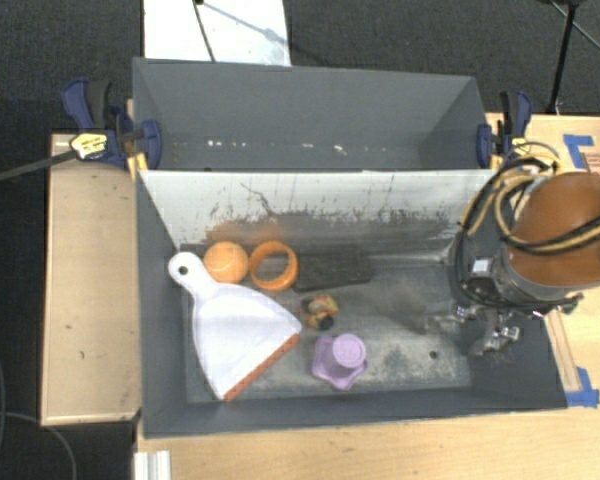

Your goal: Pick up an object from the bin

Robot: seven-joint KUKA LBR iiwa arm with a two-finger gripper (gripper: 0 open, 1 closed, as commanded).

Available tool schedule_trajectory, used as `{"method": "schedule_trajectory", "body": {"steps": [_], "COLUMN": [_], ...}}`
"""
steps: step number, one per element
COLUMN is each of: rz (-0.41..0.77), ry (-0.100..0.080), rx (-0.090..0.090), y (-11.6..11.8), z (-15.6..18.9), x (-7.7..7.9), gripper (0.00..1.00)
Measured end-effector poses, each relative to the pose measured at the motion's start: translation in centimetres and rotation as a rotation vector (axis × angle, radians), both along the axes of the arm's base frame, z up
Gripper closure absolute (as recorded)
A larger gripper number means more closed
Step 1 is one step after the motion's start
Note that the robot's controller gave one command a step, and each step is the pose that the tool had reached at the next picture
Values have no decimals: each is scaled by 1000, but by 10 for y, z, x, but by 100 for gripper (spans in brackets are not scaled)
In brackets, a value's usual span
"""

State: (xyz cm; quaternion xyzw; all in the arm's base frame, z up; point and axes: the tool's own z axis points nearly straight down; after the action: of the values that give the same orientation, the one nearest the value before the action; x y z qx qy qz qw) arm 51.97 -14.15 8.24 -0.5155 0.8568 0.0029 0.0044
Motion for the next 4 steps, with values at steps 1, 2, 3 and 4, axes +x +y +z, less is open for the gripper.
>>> {"method": "schedule_trajectory", "body": {"steps": [1, 2, 3, 4], "rz": [422, 420, 420, 420], "ry": [0, -1, 2, 9], "rx": [3, 3, 4, 0], "y": [0, 0, 0, -2], "z": [-12, -12, -7, 14], "x": [39, 39, 38, 36], "gripper": [100, 100, 100, 100]}}
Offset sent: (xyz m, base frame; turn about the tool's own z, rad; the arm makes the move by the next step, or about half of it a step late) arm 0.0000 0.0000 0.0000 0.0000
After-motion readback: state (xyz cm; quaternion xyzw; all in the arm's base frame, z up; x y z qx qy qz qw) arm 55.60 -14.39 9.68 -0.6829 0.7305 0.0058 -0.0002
